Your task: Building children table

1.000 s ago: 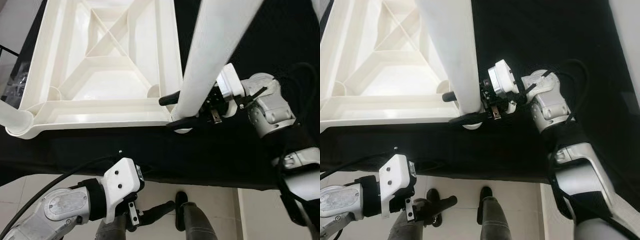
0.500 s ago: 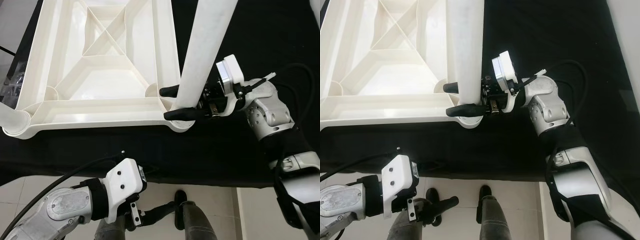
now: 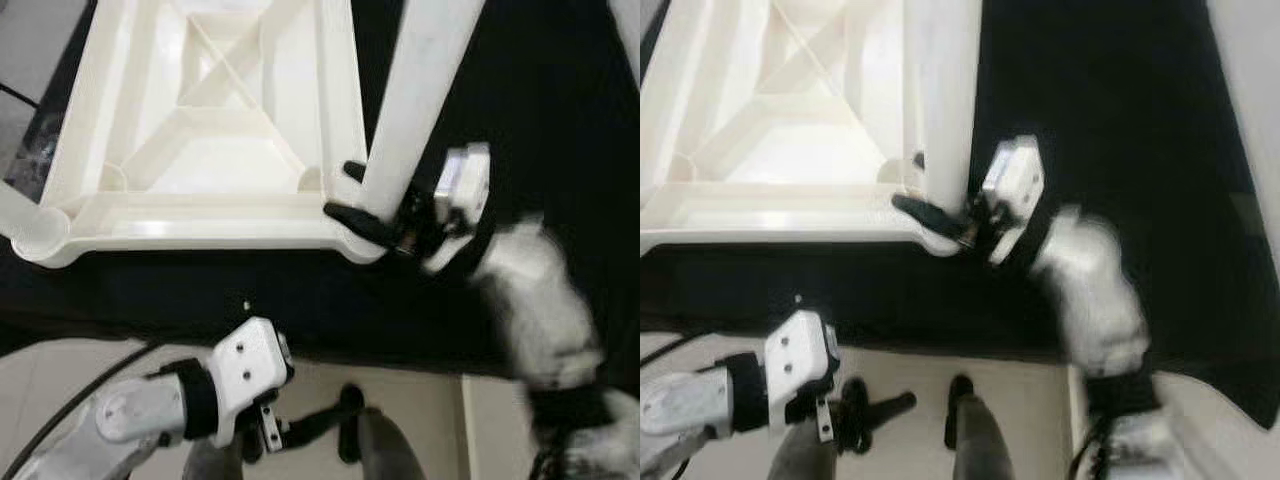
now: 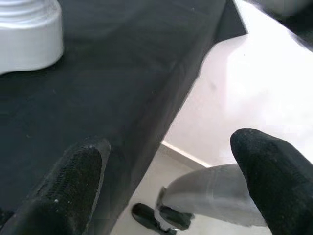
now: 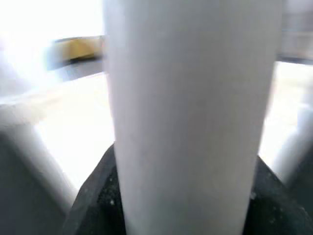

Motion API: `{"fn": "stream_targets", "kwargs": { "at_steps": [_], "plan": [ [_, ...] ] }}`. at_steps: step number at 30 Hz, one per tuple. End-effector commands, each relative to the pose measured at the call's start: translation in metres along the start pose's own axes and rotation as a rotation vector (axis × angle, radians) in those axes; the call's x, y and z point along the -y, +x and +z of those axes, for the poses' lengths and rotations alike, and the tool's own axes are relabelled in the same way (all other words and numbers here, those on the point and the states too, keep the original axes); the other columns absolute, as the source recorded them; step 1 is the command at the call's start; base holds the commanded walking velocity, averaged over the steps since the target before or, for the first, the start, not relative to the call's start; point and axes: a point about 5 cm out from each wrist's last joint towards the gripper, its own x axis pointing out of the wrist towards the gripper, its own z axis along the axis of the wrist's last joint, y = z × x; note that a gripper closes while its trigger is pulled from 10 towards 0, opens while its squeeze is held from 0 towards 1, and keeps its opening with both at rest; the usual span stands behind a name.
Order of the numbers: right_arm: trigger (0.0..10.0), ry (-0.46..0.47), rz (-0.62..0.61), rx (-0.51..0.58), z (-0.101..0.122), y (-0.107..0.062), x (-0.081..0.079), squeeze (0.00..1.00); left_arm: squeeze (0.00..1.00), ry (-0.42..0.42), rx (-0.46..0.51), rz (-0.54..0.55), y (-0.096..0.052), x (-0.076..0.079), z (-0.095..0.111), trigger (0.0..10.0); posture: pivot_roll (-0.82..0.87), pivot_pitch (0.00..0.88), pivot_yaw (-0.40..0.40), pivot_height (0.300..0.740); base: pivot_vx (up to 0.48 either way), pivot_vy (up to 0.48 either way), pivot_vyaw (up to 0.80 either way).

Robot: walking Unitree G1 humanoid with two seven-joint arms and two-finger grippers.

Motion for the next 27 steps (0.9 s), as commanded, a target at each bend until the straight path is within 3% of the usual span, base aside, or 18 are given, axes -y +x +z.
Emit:
{"fn": "stream_targets", "kwargs": {
  "at_steps": [1, 4, 5, 6, 13, 21, 22, 23, 24, 27],
  "plan": [
    [10.0, 0.024, -0.207, -0.382, -0.057, -0.029, 0.008, 0.0, 0.0, -0.014, -0.016, -0.017, -0.003, 0.004, -0.004, 10.0, 0.06, 0.486, -0.075, 0.74, 0.0, 0.0, 0.0],
    [10.0, -0.046, -0.278, -0.365, -0.055, -0.027, -0.006, 0.0, 0.0, -0.009, -0.019, -0.014, -0.003, 0.002, -0.004, 10.0, 0.07, 0.48, -0.067, 0.74, 0.0, 0.0, 0.0],
    [10.0, -0.086, -0.351, -0.406, -0.061, -0.013, -0.014, 0.0, 0.0, 0.001, -0.02, -0.011, -0.003, 0.0, -0.003, 10.0, 0.08, 0.462, -0.059, 0.74, 0.0, 0.0, 0.0],
    [10.0, -0.086, -0.351, -0.406, -0.061, -0.013, -0.014, 0.0, 0.0, 0.001, -0.02, -0.011, -0.003, 0.0, -0.003, 10.0, 0.08, 0.462, -0.059, 0.74, 0.0, 0.0, 0.0],
    [10.0, -0.001, -0.364, -0.448, -0.067, 0.004, -0.03, 0.0, 0.0, 0.021, -0.015, 0.017, -0.002, -0.007, -0.003, 10.0, 0.08, 0.438, -0.057, 0.74, 0.0, 0.0, 0.0],
    [10.0, 0.041, -0.41, -0.434, -0.062, 0.002, -0.029, 0.0, 0.0, 0.031, -0.012, 0.04, -0.003, -0.011, -0.004, 10.0, 0.08, 0.425, -0.058, 0.74, 0.0, 0.0, 0.0],
    [10.0, 0.082, -0.392, -0.387, -0.057, 0.005, -0.025, 0.86, 0.0, 0.034, -0.01, 0.046, -0.003, -0.012, -0.004, 10.0, 0.08, 0.421, -0.058, 0.74, 0.0, 0.0, 0.0],
    [10.0, 0.129, -0.355, -0.327, -0.051, 0.009, -0.02, 1.0, 0.0, 0.037, -0.007, 0.054, -0.003, -0.014, -0.003, 10.0, 0.08, 0.418, -0.059, 0.74, 0.0, 0.0, 0.0],
    [10.0, 0.129, -0.355, -0.327, -0.051, 0.009, -0.02, 1.0, 0.0, 0.037, -0.007, 0.054, -0.003, -0.014, -0.003, 10.0, 0.08, 0.418, -0.059, 0.74, 0.0, 0.0, 0.0],
    [10.0, 0.199, -0.252, -0.191, -0.032, 0.021, -0.008, 1.0, 0.0, 0.042, -0.002, 0.063, -0.002, -0.016, -0.002, 10.0, 0.08, 0.413, -0.059, 0.74, 0.0, 0.0, 0.0]
  ]
}}
